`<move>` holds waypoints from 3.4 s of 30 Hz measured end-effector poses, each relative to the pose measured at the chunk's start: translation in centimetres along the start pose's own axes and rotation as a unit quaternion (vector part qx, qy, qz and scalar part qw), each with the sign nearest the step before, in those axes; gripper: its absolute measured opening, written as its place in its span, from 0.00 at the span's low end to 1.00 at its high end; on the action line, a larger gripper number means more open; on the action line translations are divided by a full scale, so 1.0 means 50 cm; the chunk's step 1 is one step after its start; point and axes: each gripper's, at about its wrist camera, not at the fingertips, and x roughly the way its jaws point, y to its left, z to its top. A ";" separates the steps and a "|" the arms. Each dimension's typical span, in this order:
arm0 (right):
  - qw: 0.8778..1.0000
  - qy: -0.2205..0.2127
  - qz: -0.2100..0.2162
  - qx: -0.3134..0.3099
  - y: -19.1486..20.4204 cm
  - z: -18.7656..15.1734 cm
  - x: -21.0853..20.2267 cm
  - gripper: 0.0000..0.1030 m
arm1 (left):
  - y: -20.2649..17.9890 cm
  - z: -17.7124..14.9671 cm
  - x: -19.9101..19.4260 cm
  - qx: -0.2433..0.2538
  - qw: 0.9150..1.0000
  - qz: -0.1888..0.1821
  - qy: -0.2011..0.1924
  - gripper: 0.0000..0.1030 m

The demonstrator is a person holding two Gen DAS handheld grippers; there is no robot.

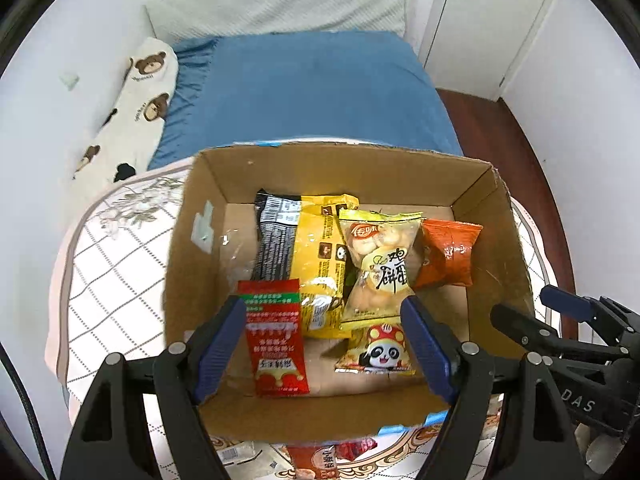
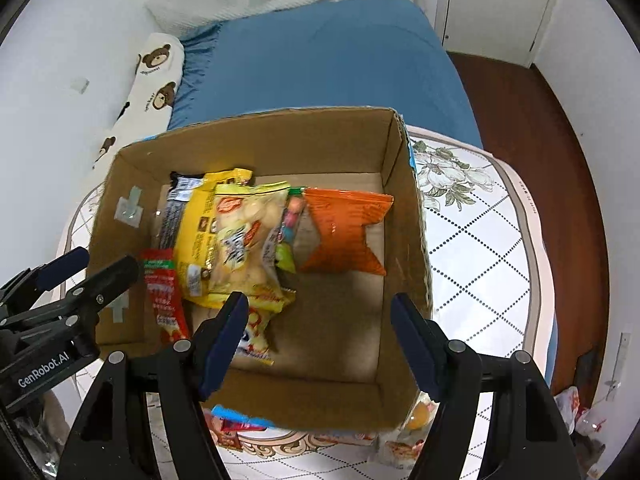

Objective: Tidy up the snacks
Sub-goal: 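Move both tools back toward the remaining snacks on the bed, then grasp the brown cookie bag with left tool while right tool grasps panda chip bag, then carry both bags into the box and open both tools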

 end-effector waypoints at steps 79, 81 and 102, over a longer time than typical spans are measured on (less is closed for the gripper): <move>0.982 0.188 -0.007 0.013 -0.016 -0.566 0.280 0.57 | -0.056 -0.603 0.245 -0.001 0.970 -0.023 0.242 0.52; 0.984 0.180 -0.003 0.013 0.000 -0.579 0.270 0.54 | -0.061 -0.589 0.222 -0.002 0.973 -0.028 0.231 0.52; 0.997 -0.036 0.068 0.003 0.039 -0.188 -0.146 0.52 | 0.028 -0.063 -0.076 0.001 0.999 -0.016 0.036 0.52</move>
